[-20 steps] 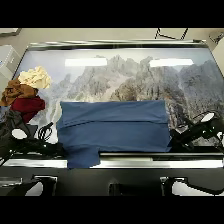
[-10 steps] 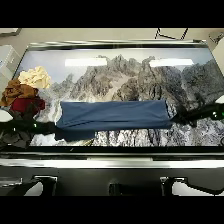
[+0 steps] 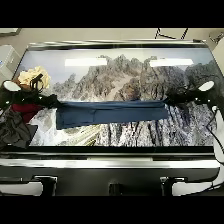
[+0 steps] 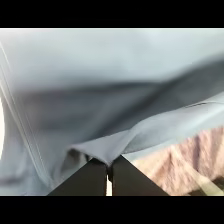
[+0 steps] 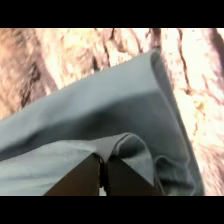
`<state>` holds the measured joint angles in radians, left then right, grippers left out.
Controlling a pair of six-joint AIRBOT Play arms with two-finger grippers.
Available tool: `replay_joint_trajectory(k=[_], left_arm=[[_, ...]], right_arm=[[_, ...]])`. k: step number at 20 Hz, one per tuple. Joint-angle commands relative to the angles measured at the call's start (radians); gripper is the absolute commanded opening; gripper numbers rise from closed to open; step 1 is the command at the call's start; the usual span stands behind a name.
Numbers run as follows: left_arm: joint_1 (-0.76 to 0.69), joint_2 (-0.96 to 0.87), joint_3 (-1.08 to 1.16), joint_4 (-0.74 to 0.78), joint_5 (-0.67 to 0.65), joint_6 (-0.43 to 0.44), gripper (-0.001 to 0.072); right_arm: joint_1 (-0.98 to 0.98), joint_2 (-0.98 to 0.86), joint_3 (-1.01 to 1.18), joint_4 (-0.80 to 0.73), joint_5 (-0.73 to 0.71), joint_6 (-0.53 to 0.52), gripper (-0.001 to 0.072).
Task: Fold the clothes and pants, and hang the long-sleeved shirts on hangers.
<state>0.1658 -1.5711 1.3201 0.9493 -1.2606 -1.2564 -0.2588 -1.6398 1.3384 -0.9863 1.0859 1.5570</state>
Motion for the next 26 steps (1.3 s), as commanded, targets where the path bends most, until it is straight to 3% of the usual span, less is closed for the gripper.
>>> replay_joint_trajectory(k=[1,3,4,6,7,10,12,13,14,17,18,19,20,21,22,25,26], left_arm=[[-0.005,-0.165,0.089,-0.027,-0.018,-0.001,0.0023],[-0.005,-0.209,0.089,-0.045,-0.045,-0.001,0.0026],[-0.005,-0.216,0.090,-0.045,-0.059,0.000,0.0069],[0.008,-0.206,0.097,-0.044,-0.092,-0.001,0.0410],[0.018,-0.192,0.097,-0.045,-0.116,-0.001,0.0411],[0.040,-0.121,0.097,-0.045,-0.135,-0.001,0.0412],[0.037,-0.070,0.097,-0.051,-0.135,-0.001,0.0418],[0.031,-0.046,0.097,-0.070,-0.135,-0.001,0.0494],[0.024,-0.026,0.097,-0.095,-0.134,-0.001,0.0526],[-0.008,0.020,0.097,-0.163,-0.121,-0.001,0.0524],[-0.027,0.024,0.097,-0.177,-0.110,-0.001,0.0523],[-0.052,0.023,0.097,-0.188,-0.092,-0.001,0.0520],[-0.087,0.018,0.096,-0.190,-0.052,-0.011,0.0481],[-0.128,0.012,0.092,-0.190,0.006,-0.035,0.0399],[-0.169,0.005,0.086,-0.190,0.066,-0.060,0.0328],[-0.325,-0.035,0.066,-0.190,0.252,-0.118,0.0117],[-0.391,-0.059,0.063,-0.191,0.316,-0.139,0.0091]], right_arm=[[0.015,-0.072,0.014,0.015,-0.037,0.038,0.0035],[0.013,-0.074,0.017,0.032,-0.035,0.038,0.0069],[0.005,-0.074,0.031,0.034,-0.014,0.039,0.0160],[-0.035,-0.073,0.081,0.027,0.066,0.017,0.0487],[-0.070,-0.073,0.101,0.016,0.109,-0.011,0.0614],[-0.162,-0.105,0.101,-0.020,0.218,-0.005,0.0705],[-0.159,-0.160,0.101,0.000,0.306,-0.041,0.0707],[-0.145,-0.190,0.101,0.031,0.327,-0.066,0.0708],[-0.124,-0.214,0.101,0.064,0.327,-0.080,0.0708],[-0.055,-0.249,0.101,0.112,0.251,-0.079,0.0702],[-0.034,-0.250,0.101,0.110,0.208,-0.073,0.0667],[-0.015,-0.249,0.101,0.114,0.167,-0.062,0.0552],[-0.002,-0.249,0.102,0.119,0.145,-0.043,0.0389],[0.007,-0.247,0.105,0.145,0.149,-0.043,0.0105],[0.008,-0.236,0.105,0.182,0.164,-0.054,0.0034],[0.008,-0.129,0.105,0.274,0.242,-0.134,0.0033],[0.008,-0.077,0.105,0.286,0.266,-0.141,0.0033]])
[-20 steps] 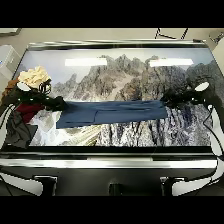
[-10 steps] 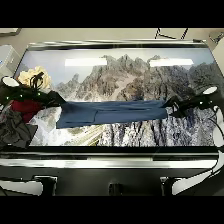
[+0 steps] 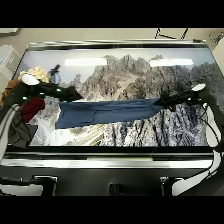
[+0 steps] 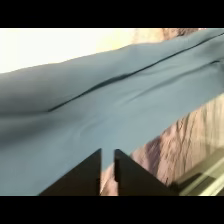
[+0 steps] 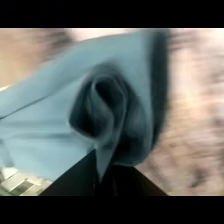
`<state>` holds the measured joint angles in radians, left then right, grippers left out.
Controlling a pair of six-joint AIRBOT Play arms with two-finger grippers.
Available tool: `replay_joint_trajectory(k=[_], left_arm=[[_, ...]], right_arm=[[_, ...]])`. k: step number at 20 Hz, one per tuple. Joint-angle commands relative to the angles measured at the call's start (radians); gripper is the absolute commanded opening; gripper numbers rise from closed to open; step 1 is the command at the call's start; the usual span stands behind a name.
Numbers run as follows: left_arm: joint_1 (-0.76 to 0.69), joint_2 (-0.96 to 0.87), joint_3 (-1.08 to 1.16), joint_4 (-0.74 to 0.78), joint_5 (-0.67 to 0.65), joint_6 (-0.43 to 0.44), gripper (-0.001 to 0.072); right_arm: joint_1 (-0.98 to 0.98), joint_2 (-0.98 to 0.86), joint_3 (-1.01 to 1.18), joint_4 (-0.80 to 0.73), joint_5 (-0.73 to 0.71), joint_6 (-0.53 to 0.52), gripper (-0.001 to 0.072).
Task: Fold the clothes and pants, and hang the long-sleeved shirts on hangers.
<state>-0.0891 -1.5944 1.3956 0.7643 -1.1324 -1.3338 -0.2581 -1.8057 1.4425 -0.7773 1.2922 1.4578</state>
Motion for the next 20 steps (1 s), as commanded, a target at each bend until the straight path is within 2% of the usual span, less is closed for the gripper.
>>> replay_joint_trajectory(k=[1,5,7,8,9,12,14,15,17,18,20], left_arm=[[-0.193,-0.061,-0.013,-0.007,0.229,-0.097,0.0091],[-0.403,-0.172,-0.013,-0.006,0.330,-0.231,0.0091],[-0.496,-0.237,-0.013,-0.052,0.409,-0.384,0.0079],[-0.543,-0.269,-0.013,-0.139,0.457,-0.398,0.0067],[-0.587,-0.295,-0.012,-0.230,0.506,-0.395,0.0025],[-0.718,-0.348,0.008,-0.475,0.672,-0.394,0.0025],[-0.769,-0.363,0.053,-0.492,0.735,-0.385,0.0025],[-0.768,-0.362,0.059,-0.492,0.741,-0.349,0.0025],[-0.694,-0.355,0.055,-0.461,0.634,-0.236,0.0023],[-0.625,-0.343,0.055,-0.388,0.531,-0.200,0.0022],[-0.460,-0.286,0.055,-0.148,0.327,-0.192,0.0021]], right_arm=[[0.008,0.145,0.001,0.090,0.083,-0.043,0.0033],[0.053,0.391,0.001,0.092,0.163,-0.047,0.0034],[0.107,0.481,0.001,0.086,0.177,-0.037,0.0034],[0.135,0.514,0.001,0.087,0.176,-0.014,0.0034],[0.164,0.550,0.001,0.087,0.175,0.009,0.0034],[0.230,0.626,0.001,0.076,0.173,0.050,0.0034],[0.271,0.629,0.001,0.040,0.167,0.100,0.0034],[0.292,0.621,0.001,0.022,0.140,0.104,0.0034],[0.341,0.591,0.001,0.028,0.048,0.109,0.0035],[0.375,0.564,0.001,0.034,-0.005,0.110,0.0035],[0.466,0.472,0.001,0.064,-0.124,0.108,0.0035]])
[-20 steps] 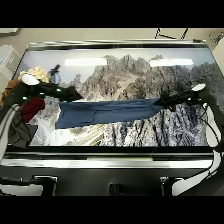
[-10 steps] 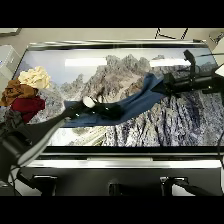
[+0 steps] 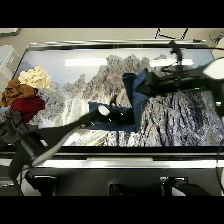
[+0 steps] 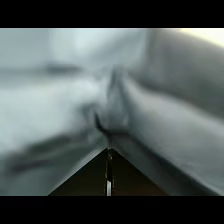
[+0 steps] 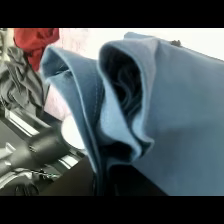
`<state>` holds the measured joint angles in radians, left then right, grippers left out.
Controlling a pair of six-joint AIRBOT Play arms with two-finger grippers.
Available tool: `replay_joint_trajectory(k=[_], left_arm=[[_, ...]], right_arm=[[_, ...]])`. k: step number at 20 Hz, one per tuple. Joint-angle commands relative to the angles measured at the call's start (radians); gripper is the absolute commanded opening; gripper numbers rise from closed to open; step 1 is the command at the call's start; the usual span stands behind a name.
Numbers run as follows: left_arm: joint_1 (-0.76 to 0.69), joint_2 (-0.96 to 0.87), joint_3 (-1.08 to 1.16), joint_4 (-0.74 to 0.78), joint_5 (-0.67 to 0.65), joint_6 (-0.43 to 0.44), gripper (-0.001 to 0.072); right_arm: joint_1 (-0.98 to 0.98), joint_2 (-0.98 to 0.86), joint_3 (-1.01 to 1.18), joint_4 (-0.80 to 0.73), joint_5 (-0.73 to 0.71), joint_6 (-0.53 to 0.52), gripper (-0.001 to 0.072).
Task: Fold the clothes and pants, and hang the long-sleeved shirts on hangers.
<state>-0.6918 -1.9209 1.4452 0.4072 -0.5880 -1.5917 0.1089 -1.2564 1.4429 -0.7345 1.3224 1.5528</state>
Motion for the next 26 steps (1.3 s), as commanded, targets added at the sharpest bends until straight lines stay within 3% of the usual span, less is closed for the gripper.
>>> replay_joint_trajectory(k=[1,4,6,8,9,10,11,13,15,17,21,23,26], left_arm=[[0.240,0.090,0.005,0.348,-0.318,0.060,0.0021],[0.535,0.270,0.006,0.615,-0.586,0.037,0.0022],[0.717,0.389,0.006,0.642,-0.706,0.053,0.0023],[0.848,0.494,0.006,0.642,-0.734,0.067,0.0023],[0.895,0.538,0.006,0.642,-0.733,0.068,0.0023],[0.926,0.571,0.006,0.642,-0.732,0.079,0.0023],[0.949,0.597,0.006,0.642,-0.733,0.093,0.0023],[0.971,0.627,0.006,0.643,-0.747,0.128,0.0024],[0.972,0.636,0.006,0.644,-0.770,0.158,0.0024],[0.969,0.636,0.005,0.644,-0.777,0.182,0.0024],[0.969,0.636,0.005,0.643,-0.781,0.195,0.0024],[0.969,0.636,0.005,0.641,-0.785,0.194,0.0024],[0.969,0.636,0.005,0.613,-0.785,0.193,0.0024]], right_arm=[[0.141,-0.133,0.001,0.055,-0.209,0.005,0.0035],[0.258,-0.329,0.001,0.233,-0.332,-0.048,0.0035],[0.332,-0.463,0.001,0.381,-0.393,-0.100,0.0035],[0.388,-0.579,0.001,0.475,-0.445,-0.103,0.0049],[0.409,-0.626,0.001,0.519,-0.460,-0.102,0.0212],[0.416,-0.664,0.001,0.577,-0.461,-0.106,0.0545],[0.412,-0.687,0.001,0.637,-0.452,-0.152,0.0700],[0.345,-0.673,0.002,0.651,-0.407,-0.206,0.0686],[0.212,-0.617,0.002,0.554,-0.321,-0.204,0.0684],[0.047,-0.544,0.002,0.333,-0.185,-0.127,0.0685],[-0.182,-0.443,-0.060,-0.325,0.110,0.099,0.0683],[-0.197,-0.426,-0.184,-0.303,0.069,0.082,0.0670],[-0.155,-0.428,-0.338,-0.019,-0.101,-0.108,0.0665]])
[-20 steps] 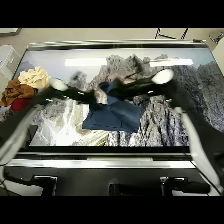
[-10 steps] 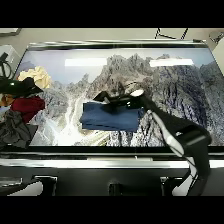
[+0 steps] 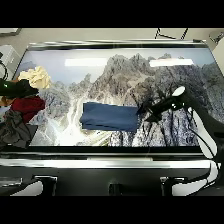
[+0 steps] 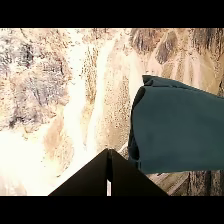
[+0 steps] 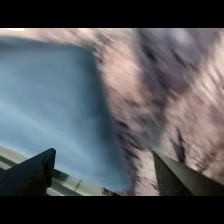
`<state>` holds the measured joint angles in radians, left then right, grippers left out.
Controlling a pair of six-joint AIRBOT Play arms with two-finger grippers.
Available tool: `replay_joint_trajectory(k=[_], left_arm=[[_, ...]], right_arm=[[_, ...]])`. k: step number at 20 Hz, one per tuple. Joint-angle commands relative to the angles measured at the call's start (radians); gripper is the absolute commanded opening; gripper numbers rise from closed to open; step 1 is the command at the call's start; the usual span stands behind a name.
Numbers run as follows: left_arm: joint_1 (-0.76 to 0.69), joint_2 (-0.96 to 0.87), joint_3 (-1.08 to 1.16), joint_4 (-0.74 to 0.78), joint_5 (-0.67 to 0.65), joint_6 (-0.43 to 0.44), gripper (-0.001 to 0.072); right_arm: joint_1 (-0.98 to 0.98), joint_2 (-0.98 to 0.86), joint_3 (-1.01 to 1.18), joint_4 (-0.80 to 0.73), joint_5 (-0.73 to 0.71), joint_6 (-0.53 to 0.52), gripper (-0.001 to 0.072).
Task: Fold the clothes and pants, and hang the long-sleeved shirts on hangers.
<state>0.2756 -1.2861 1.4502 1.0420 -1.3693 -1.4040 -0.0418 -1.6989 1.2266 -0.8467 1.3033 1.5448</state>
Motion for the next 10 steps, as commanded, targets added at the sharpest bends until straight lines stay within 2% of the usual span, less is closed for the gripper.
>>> replay_joint_trajectory(k=[1,2,3,4,5,6,7,8,9,10], left_arm=[[0.001,0.001,0.000,-0.035,-0.003,0.005,0.0024],[-0.002,0.001,0.000,-0.050,-0.003,0.005,0.0024],[-0.007,0.001,0.000,-0.057,-0.002,0.005,0.0024],[-0.014,0.001,0.000,-0.058,-0.002,0.001,0.0024],[-0.025,0.001,0.000,-0.058,0.001,-0.002,0.0024],[-0.039,0.001,0.000,-0.058,0.003,-0.002,0.0024],[-0.051,0.001,0.000,-0.058,0.008,-0.002,0.0024],[-0.065,0.000,0.000,-0.058,0.011,-0.002,0.0024],[-0.079,-0.001,0.000,-0.058,0.013,-0.002,0.0024],[-0.092,-0.001,0.000,-0.058,0.016,-0.002,0.0024]], right_arm=[[0.014,0.013,-0.139,0.141,-0.126,-0.134,0.0659],[0.035,0.008,-0.140,0.164,-0.162,-0.148,0.0597],[0.050,0.003,-0.140,0.182,-0.194,-0.151,0.0575],[0.061,-0.002,-0.140,0.200,-0.221,-0.151,0.0520],[0.072,-0.008,-0.140,0.218,-0.231,-0.151,0.0517],[0.078,-0.016,-0.140,0.239,-0.227,-0.151,0.0454],[0.077,-0.018,-0.140,0.257,-0.217,-0.167,0.0324],[0.073,-0.017,-0.136,0.297,-0.190,-0.225,0.0111],[0.058,-0.017,-0.116,0.336,-0.142,-0.280,0.0036],[0.031,-0.016,-0.076,0.359,-0.077,-0.320,0.0036]])
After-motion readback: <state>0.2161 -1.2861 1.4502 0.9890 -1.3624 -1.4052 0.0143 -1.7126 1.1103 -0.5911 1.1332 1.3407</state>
